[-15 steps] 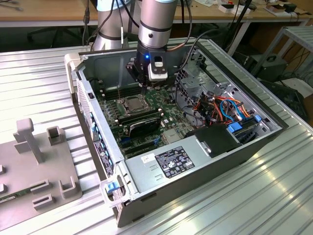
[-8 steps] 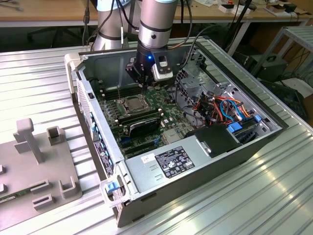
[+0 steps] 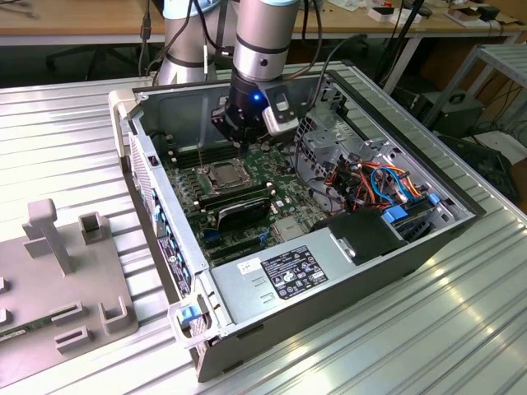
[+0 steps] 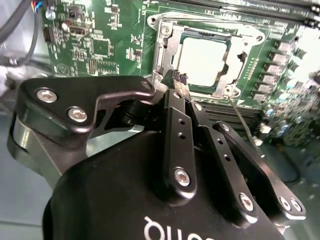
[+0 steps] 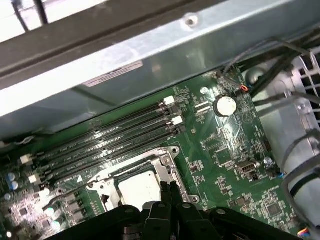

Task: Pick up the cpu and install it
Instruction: 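Close the cpu cover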

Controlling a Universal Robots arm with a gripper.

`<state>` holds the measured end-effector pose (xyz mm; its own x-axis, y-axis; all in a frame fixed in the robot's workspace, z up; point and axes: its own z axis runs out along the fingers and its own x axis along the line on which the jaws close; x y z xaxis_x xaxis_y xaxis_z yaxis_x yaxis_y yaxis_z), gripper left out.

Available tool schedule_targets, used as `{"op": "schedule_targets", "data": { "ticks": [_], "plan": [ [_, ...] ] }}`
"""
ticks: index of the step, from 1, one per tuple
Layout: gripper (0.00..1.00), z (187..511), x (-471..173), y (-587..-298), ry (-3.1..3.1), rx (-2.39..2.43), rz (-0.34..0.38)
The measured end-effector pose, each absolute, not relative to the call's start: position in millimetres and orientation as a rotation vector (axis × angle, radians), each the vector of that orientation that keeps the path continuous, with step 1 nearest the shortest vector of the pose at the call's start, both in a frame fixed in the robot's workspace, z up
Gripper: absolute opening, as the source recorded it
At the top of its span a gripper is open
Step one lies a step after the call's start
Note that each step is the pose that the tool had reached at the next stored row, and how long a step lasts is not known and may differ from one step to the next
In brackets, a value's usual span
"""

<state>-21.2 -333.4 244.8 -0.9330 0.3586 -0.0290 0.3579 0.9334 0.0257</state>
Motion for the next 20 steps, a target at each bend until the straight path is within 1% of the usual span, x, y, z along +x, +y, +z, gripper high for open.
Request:
{"op": "schedule_targets", "data": {
  "ticks": [15, 20],
  "plan": [
    [0.11, 242.9, -21.2, -333.4, 3.109, 0.089, 0.020],
    [0.11, 241.1, -26.7, -333.4, 3.110, 0.036, 0.013]
  ]
}}
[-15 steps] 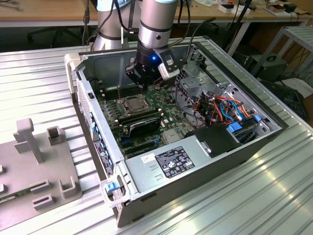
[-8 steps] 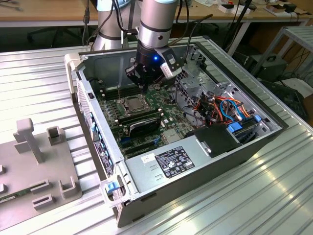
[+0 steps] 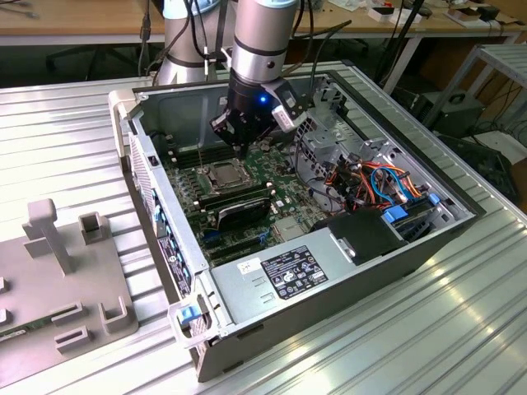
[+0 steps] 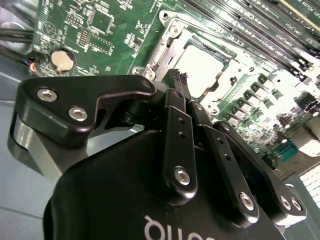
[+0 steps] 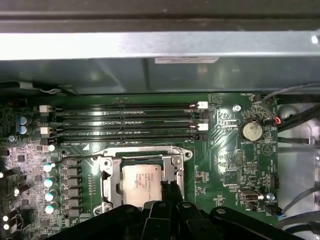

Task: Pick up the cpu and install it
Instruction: 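Close the cpu cover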

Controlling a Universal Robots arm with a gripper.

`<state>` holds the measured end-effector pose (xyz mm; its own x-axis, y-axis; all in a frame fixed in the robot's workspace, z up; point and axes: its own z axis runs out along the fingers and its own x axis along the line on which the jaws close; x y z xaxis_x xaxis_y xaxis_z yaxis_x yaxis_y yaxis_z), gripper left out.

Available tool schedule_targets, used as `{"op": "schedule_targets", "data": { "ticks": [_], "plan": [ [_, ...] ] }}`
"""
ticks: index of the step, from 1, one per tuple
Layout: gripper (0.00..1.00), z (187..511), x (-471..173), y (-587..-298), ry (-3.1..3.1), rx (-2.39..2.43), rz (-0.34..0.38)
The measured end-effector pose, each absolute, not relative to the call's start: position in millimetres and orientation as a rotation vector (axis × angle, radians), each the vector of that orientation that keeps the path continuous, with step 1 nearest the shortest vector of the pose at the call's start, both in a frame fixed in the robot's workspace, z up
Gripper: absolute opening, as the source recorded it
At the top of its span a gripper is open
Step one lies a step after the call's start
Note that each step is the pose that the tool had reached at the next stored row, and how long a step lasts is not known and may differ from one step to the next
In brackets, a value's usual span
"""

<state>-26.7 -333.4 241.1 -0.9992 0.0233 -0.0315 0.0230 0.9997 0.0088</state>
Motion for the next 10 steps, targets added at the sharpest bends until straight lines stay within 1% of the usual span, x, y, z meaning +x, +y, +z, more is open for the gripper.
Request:
{"op": "schedule_targets", "data": {
  "ticks": [10],
  "plan": [
    [0.11, 235.5, -58.8, -333.3, 3.110, 0.026, -0.005]
  ]
}}
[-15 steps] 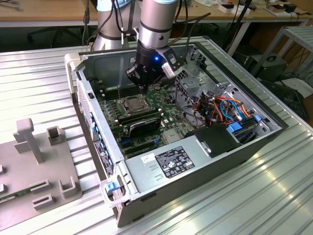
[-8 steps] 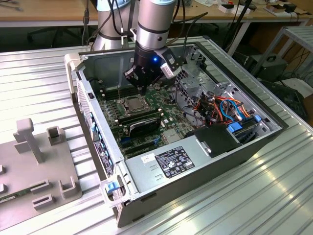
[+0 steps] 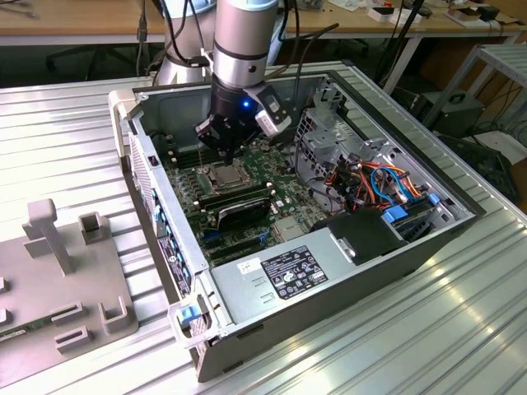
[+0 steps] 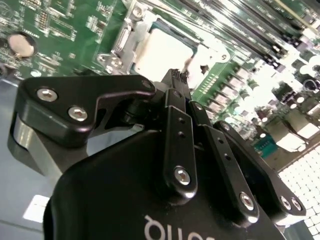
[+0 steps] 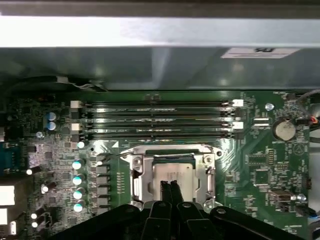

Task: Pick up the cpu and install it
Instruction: 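Close the cpu cover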

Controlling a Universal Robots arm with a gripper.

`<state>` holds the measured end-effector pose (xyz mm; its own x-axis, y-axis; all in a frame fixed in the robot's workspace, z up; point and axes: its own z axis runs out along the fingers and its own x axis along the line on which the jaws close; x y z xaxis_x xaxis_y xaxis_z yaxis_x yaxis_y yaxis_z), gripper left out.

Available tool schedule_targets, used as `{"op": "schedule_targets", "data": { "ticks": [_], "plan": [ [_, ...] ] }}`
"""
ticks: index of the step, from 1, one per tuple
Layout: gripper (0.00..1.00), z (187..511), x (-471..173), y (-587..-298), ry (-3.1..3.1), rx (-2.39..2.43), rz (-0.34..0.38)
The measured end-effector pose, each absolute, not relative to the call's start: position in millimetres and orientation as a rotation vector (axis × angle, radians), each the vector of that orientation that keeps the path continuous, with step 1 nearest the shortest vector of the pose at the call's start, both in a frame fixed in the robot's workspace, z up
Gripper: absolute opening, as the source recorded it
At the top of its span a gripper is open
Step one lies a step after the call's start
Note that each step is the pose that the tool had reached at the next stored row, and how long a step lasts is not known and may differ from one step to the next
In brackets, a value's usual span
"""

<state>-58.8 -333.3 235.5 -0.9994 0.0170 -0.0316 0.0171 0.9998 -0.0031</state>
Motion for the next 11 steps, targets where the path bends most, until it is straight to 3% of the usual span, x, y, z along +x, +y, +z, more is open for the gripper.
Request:
{"op": "schedule_targets", "data": {
  "ticks": [11],
  "plan": [
    [0.11, 232.0, -72.9, -334.4, 3.110, 0.022, -0.016]
  ]
}}
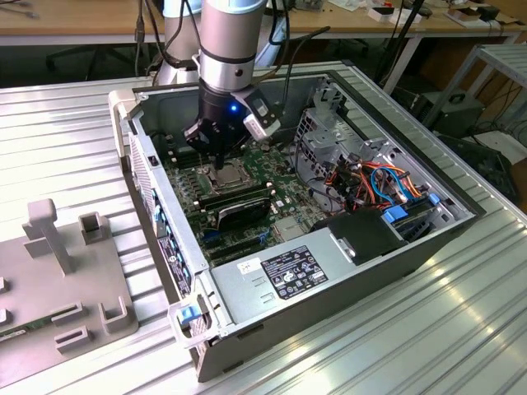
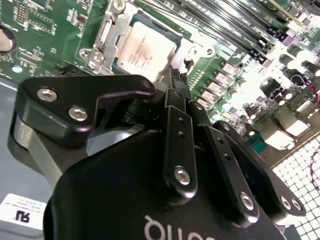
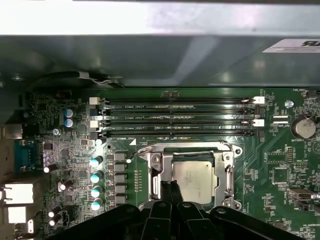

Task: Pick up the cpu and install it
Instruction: 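Close the cpu cover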

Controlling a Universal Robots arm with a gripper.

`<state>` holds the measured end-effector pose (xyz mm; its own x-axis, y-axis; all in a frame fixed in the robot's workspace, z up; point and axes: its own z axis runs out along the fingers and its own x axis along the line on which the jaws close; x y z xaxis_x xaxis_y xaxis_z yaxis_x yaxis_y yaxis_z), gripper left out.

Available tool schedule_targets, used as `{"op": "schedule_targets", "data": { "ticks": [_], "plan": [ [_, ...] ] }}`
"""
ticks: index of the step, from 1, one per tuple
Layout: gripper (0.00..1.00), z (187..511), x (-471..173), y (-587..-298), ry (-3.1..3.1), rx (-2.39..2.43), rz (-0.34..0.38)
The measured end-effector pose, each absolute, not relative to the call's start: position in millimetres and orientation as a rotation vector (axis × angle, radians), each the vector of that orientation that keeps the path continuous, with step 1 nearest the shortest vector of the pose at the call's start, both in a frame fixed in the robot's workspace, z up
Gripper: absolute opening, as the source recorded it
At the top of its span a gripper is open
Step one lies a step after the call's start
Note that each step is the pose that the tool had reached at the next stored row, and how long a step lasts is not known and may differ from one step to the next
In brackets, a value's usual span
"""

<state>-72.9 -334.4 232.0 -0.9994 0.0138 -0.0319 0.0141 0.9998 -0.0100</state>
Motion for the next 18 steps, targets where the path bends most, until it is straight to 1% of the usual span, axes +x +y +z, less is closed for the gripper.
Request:
{"op": "schedule_targets", "data": {
  "ticks": [10, 18],
  "plan": [
    [0.11, 226.7, -73.5, -334.5, 3.109, 0.021, -0.016],
    [0.11, 216.0, -73.5, -334.6, 3.110, 0.021, -0.019]
  ]
}}
